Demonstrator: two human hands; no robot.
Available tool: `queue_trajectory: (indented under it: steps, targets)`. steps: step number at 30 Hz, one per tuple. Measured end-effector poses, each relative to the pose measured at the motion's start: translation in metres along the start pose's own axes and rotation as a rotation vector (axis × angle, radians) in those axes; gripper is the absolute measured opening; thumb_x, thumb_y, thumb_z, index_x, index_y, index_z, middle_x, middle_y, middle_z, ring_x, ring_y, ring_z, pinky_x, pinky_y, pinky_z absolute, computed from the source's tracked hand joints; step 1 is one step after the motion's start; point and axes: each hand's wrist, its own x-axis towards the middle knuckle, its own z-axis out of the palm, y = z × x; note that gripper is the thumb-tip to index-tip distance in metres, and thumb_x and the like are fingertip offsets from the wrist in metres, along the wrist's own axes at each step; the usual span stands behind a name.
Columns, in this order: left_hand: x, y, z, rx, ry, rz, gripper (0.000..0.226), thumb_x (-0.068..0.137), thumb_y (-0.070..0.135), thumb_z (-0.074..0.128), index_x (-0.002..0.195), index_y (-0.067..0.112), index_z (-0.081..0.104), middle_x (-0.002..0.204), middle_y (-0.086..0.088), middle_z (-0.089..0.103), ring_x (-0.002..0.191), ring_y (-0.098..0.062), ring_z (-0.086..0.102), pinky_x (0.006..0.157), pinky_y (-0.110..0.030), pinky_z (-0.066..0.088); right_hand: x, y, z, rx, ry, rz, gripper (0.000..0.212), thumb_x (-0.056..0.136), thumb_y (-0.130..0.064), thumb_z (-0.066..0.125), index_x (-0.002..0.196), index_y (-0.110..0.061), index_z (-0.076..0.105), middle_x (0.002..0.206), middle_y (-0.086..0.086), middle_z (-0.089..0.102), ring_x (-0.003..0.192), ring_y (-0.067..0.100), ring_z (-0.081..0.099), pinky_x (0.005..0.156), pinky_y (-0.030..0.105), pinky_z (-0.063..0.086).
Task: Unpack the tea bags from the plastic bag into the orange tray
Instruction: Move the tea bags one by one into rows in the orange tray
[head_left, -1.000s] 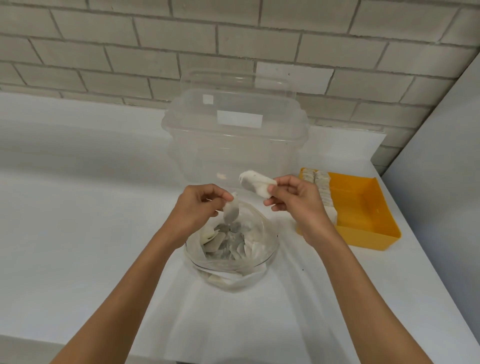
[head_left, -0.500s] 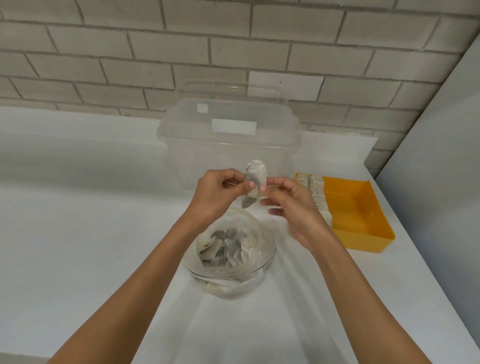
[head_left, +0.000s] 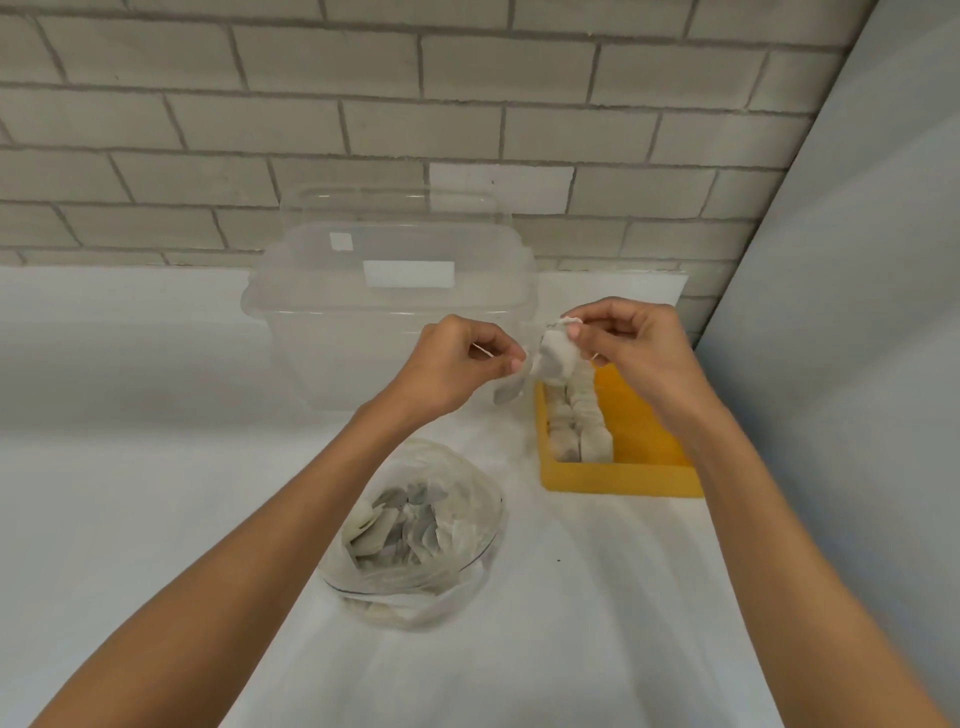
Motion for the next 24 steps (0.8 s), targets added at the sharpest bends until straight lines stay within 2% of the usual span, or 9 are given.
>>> queue_trajectory:
  steps: [7,14,17,19,22,24]
  targets:
    - [0.021,0.015,0.030,-0.006,-0.051,0.047,0.008,0.086,0.012,0.070,0.090,0.016,0.075,0.091,0.005,0.073,0.070,-0.001,0.059,0.068,-0.004,0.043,0.023,0.047,-0.046,-0.178,0.112,0.109,0.015,0.090,-0.008,0.062,0.095,-0.018,0.072,0.079,-0.002,0.070,0.069,0.010,0.066,0.061,0.018,0.050]
    - [0.032,0.015,0.042,-0.004,-0.092,0.059,0.008,0.086,0.013,0.070,0.091,0.016,0.076,0.091,0.008,0.072,0.066,0.010,0.057,0.067,-0.001,0.041,0.049,0.115,-0.055,-0.415,0.149,0.267,0.018,0.090,-0.003,0.059,0.093,-0.014,0.072,0.088,0.012,0.072,0.076,0.026,0.069,0.078,0.034,0.057]
    - [0.034,0.013,0.046,-0.010,-0.109,0.056,0.008,0.086,0.012,0.069,0.091,0.015,0.076,0.089,0.008,0.072,0.065,0.010,0.057,0.066,-0.001,0.040,0.059,0.131,-0.050,-0.443,0.184,0.333,0.019,0.089,0.001,0.057,0.095,-0.008,0.072,0.093,0.014,0.072,0.078,0.028,0.069,0.080,0.036,0.058]
    - [0.036,0.011,0.048,-0.010,-0.121,0.045,0.008,0.086,0.012,0.070,0.089,0.016,0.075,0.087,0.009,0.071,0.065,0.009,0.057,0.065,-0.001,0.039,0.065,0.138,-0.046,-0.443,0.192,0.370,0.018,0.088,0.001,0.057,0.096,-0.006,0.071,0.093,0.015,0.071,0.080,0.028,0.068,0.080,0.036,0.057]
    - [0.038,0.009,0.052,-0.014,-0.130,0.032,0.008,0.085,0.014,0.070,0.088,0.019,0.075,0.088,0.009,0.072,0.066,0.002,0.058,0.066,-0.002,0.041,0.071,0.146,-0.041,-0.470,0.188,0.395,0.015,0.087,-0.001,0.058,0.091,-0.010,0.069,0.084,0.007,0.069,0.088,0.028,0.065,0.085,0.033,0.053]
    - [0.039,0.008,0.053,-0.020,-0.130,0.030,0.007,0.085,0.015,0.071,0.088,0.020,0.075,0.089,0.009,0.072,0.067,-0.001,0.058,0.066,-0.003,0.041,0.075,0.150,-0.038,-0.477,0.188,0.399,0.013,0.087,-0.001,0.059,0.091,-0.010,0.067,0.081,0.006,0.068,0.086,0.024,0.064,0.084,0.030,0.051]
